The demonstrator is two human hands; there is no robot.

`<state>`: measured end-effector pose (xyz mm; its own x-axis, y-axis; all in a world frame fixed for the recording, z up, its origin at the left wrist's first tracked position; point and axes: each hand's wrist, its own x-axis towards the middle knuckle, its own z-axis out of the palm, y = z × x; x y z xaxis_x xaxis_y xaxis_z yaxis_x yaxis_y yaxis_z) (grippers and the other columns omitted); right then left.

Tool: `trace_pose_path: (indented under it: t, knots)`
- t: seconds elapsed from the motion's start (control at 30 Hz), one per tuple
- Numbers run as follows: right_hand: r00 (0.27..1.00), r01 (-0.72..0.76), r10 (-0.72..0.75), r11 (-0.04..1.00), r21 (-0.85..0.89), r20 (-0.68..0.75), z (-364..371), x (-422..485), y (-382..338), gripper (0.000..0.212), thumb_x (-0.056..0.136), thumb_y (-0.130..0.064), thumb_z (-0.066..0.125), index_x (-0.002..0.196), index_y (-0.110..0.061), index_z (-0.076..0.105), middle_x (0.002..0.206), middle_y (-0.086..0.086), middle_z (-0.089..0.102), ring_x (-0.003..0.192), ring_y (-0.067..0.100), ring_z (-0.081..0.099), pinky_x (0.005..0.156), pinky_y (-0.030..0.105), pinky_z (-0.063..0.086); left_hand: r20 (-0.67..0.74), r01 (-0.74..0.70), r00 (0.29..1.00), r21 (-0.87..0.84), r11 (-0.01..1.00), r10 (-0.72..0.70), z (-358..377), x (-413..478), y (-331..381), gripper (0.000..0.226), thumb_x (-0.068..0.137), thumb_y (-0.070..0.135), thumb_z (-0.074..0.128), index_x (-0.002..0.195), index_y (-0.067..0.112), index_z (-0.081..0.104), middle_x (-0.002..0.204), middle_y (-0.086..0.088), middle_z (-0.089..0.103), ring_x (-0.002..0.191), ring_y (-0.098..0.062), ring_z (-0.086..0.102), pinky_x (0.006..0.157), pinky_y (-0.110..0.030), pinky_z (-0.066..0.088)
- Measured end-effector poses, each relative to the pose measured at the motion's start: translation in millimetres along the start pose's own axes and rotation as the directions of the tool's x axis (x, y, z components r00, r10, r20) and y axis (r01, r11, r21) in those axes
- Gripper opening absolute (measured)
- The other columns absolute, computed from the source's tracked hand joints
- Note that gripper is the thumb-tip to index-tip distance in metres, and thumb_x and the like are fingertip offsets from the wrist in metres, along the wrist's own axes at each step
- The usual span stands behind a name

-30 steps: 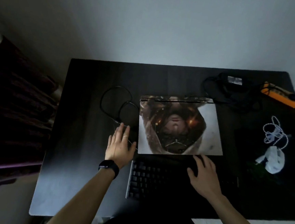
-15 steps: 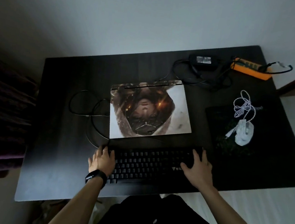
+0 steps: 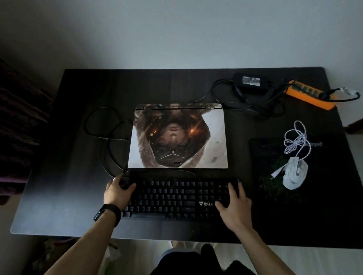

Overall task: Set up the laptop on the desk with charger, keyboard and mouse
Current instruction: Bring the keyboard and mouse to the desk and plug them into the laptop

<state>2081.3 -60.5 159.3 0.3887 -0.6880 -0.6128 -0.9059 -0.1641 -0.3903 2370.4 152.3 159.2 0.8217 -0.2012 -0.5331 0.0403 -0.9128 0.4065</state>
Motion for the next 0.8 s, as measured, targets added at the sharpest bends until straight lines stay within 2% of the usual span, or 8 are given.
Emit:
trace_pose_path:
  t: [0.1,0.3,0.4,0.47,0.53,0.63,0.8]
  knots:
    - [1.0,0.006,-0.006,1.0,-0.021,-0.018,1,1,1,0.08,0.093,-0.05,0.06,0.159,-0.027,0.018,0.167,0.0,-0.003,0.145,0.04,0.016,0.117,0.044,0.027,0.035,-0.034,0.999,0.042,0.999,0.032,-2,7,5,0.057,0.084,0.034,0.07,0.137,0.023,0.053,0.136,-0.016,0.053,0.121,-0.036,0.053,0.103,-0.042,0.042]
    - [0.999,0.02,-0.019,1.0,-0.017,0.048,-7,1,7,0.082,0.092,-0.054,0.06,0.158,-0.032,0.017,0.167,-0.003,-0.005,0.146,0.041,0.018,0.117,0.045,0.026,0.086,-0.004,0.996,0.245,0.969,-0.018,4,-2,20,0.054,0.091,0.03,0.052,0.143,0.023,0.04,0.154,-0.017,0.023,0.131,-0.045,0.035,0.111,-0.05,0.033]
    - [0.996,0.029,-0.033,0.998,0.05,0.083,-14,2,9,0.082,0.09,-0.053,0.063,0.158,-0.033,0.02,0.167,-0.004,-0.002,0.148,0.038,0.019,0.118,0.044,0.026,0.058,-0.122,0.992,0.386,0.914,0.108,12,-16,40,0.052,0.089,0.029,0.051,0.14,0.02,0.043,0.158,-0.015,0.015,0.14,-0.041,0.023,0.114,-0.051,0.026]
    - [0.994,0.04,-0.053,0.992,0.121,0.1,-20,1,13,0.082,0.089,-0.052,0.064,0.157,-0.033,0.023,0.167,-0.007,0.003,0.149,0.032,0.021,0.119,0.044,0.027,0.077,-0.226,0.974,0.418,0.88,0.214,25,-29,57,0.055,0.089,0.03,0.052,0.141,0.019,0.043,0.159,-0.015,0.017,0.142,-0.037,0.021,0.114,-0.049,0.025]
    - [0.996,0.025,-0.04,0.984,0.179,0.083,-30,-4,21,0.079,0.091,-0.05,0.064,0.157,-0.031,0.024,0.165,-0.004,0.014,0.149,0.025,0.024,0.118,0.043,0.029,0.173,-0.379,0.925,0.422,0.823,0.337,44,-44,78,0.056,0.088,0.031,0.05,0.143,0.021,0.042,0.158,-0.014,0.02,0.142,-0.034,0.022,0.114,-0.047,0.025]
    - [1.0,-0.014,0.011,0.965,0.261,0.013,-53,-13,38,0.074,0.094,-0.046,0.062,0.156,-0.023,0.028,0.159,0.003,0.03,0.143,0.023,0.035,0.115,0.041,0.036,0.323,-0.587,0.809,0.407,0.7,0.491,75,-69,114,0.055,0.09,0.034,0.049,0.144,0.023,0.04,0.155,-0.012,0.026,0.14,-0.032,0.027,0.115,-0.046,0.026]
    - [0.98,-0.054,0.112,0.944,0.327,-0.162,-98,-13,84,0.07,0.092,-0.047,0.064,0.151,-0.02,0.036,0.148,0.006,0.044,0.134,0.025,0.047,0.106,0.042,0.044,0.457,-0.753,0.655,0.324,0.573,0.602,125,-112,179,0.057,0.092,0.034,0.049,0.146,0.021,0.038,0.156,-0.01,0.027,0.144,-0.028,0.023,0.117,-0.044,0.023]
